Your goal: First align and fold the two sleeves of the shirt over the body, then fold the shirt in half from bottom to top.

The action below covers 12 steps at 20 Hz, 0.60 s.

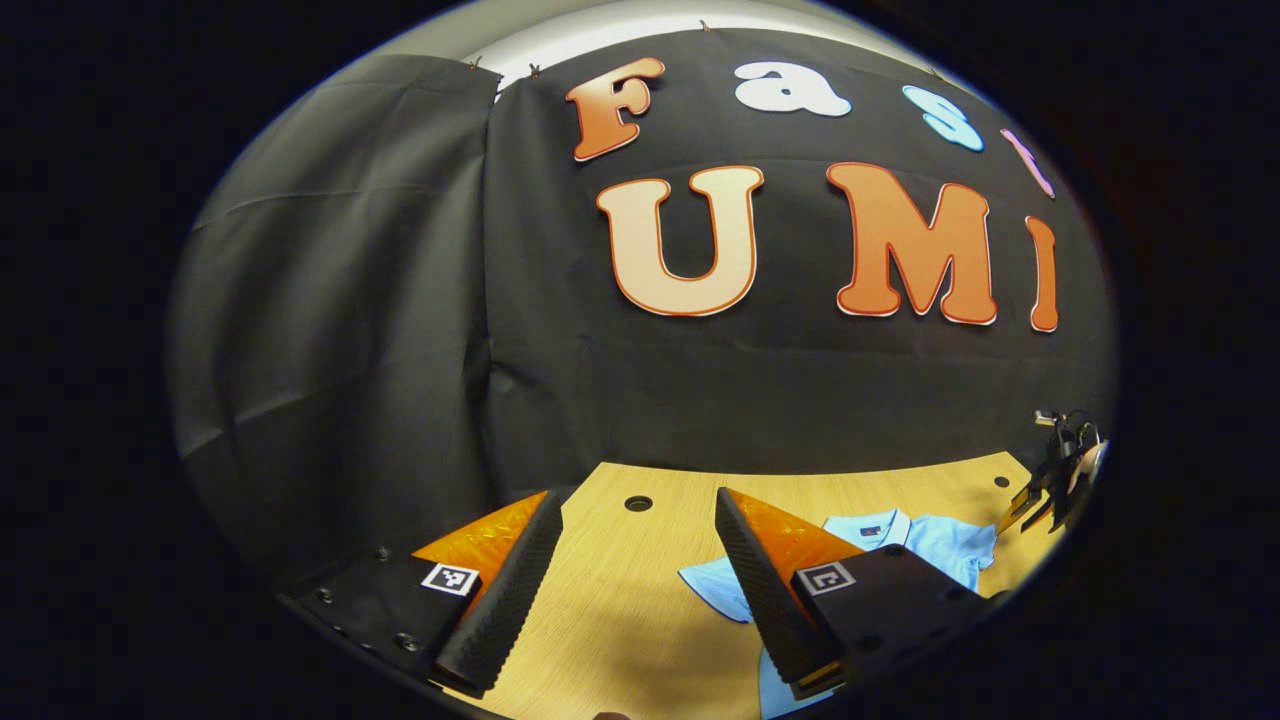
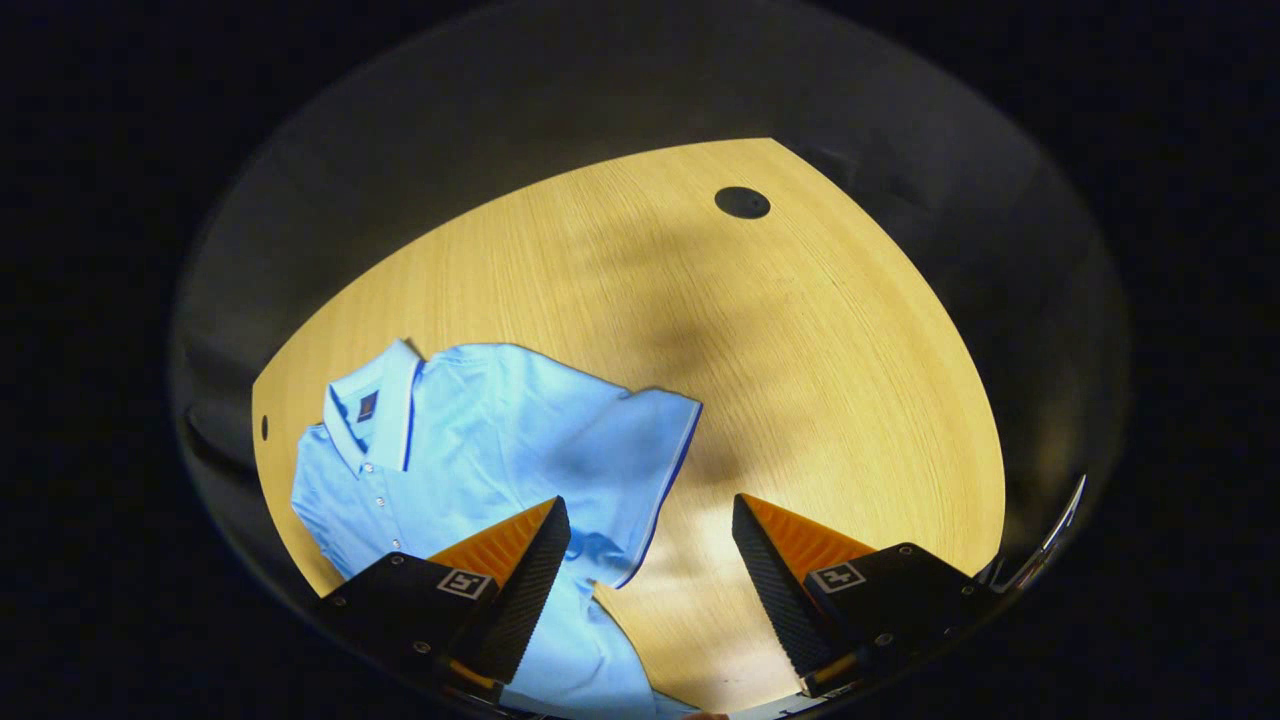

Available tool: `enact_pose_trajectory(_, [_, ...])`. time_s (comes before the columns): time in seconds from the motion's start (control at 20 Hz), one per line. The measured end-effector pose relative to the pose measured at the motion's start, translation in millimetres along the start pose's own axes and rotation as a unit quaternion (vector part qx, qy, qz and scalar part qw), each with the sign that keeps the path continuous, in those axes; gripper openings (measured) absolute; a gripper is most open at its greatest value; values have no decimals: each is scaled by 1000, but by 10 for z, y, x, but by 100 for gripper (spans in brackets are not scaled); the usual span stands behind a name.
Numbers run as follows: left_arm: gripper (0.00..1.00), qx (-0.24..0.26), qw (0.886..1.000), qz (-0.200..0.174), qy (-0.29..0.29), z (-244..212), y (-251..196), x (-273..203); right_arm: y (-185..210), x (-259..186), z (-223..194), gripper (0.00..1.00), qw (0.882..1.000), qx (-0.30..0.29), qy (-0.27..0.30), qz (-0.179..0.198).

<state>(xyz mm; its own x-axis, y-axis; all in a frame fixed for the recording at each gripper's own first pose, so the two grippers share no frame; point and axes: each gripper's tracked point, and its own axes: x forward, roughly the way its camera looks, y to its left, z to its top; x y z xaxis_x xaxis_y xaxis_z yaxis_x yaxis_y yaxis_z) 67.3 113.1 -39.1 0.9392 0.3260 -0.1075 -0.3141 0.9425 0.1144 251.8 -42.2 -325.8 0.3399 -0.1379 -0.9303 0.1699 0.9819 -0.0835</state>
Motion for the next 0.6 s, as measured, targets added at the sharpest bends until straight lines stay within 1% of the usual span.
enact_pose_trajectory(0.15, [100, -1, 1000, 8, 7, -56, 59, 13, -47, 143, -30, 99, 1000, 2, 21, -12])
enact_pose_trajectory(0.45, [100, -6, 1000, 19, 21, -166, 117, 42, -72, 268, -85, 98, 999, -2, 43, -15])
enact_pose_trajectory(0.5, [100, -5, 1000, 20, 22, -162, 108, 36, -82, 282, -90, 95, 999, -2, 44, -17])
enact_pose_trajectory(0.55, [99, -4, 1000, 22, 22, -166, 120, 32, -86, 289, -96, 88, 999, -4, 46, -18])
enact_pose_trajectory(0.6, [100, -3, 999, 24, 22, -171, 140, 34, -85, 310, -126, 84, 999, -5, 50, -18])
